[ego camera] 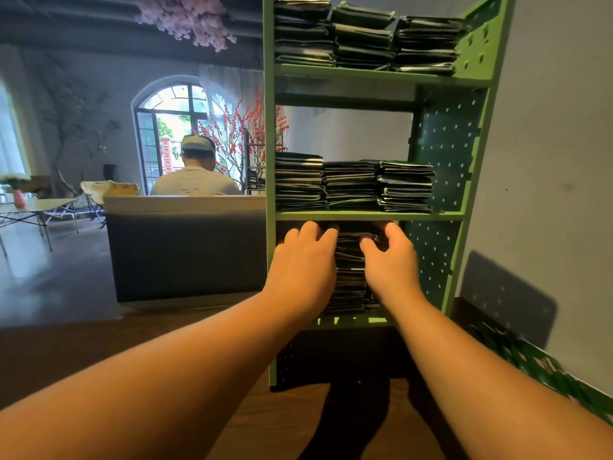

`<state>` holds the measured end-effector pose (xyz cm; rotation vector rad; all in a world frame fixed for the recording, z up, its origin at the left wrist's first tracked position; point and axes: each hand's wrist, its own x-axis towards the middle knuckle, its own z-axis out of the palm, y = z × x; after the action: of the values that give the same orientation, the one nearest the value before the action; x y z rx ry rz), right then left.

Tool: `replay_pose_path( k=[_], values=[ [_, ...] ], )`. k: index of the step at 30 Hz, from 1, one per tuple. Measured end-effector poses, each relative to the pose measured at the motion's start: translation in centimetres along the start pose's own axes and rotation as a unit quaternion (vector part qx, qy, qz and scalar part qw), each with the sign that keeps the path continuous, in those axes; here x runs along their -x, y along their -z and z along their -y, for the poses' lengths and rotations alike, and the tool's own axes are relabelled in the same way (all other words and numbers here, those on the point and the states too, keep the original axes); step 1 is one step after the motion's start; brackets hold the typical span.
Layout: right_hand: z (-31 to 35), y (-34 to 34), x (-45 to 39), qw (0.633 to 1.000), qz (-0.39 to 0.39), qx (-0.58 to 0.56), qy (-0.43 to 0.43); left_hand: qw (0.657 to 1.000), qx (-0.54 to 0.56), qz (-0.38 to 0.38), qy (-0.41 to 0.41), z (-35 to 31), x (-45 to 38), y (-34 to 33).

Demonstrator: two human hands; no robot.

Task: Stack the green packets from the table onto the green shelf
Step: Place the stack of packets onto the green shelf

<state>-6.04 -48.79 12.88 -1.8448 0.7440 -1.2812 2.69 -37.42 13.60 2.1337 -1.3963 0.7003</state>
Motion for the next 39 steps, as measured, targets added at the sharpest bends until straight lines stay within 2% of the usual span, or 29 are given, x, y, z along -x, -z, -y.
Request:
replay_pose_path(
  k=[11, 21, 26, 33, 39],
  values=[
    [0.7, -0.5, -0.8, 0.999, -0.014, 0.0, -0.029, 0.999, 0.025, 0.013, 0.016, -0.1, 0.2, -0.1],
    [0.5, -0.8, 0.6, 0.99, -0.084, -0.115, -0.007, 0.996, 0.088, 0.011, 0.007, 0.3, 0.4, 0.0],
    [0.4, -0.9, 0.7, 0.991, -0.071, -0.116, -0.01, 0.993, 0.114, 0.009, 0.023, 0.6, 0.5, 0.1],
    [0.4, -0.8, 0.1, 0.994, -0.056, -0.096, -0.009, 0.996, 0.082, 0.027, 0.037, 0.1, 0.2, 0.3],
    [-0.1, -0.2, -0.1, 0.997, 0.016, -0.078, 0.002, 0.996, 0.05, 0.047, 0.055, -0.2, 0.0, 0.4]
  ],
)
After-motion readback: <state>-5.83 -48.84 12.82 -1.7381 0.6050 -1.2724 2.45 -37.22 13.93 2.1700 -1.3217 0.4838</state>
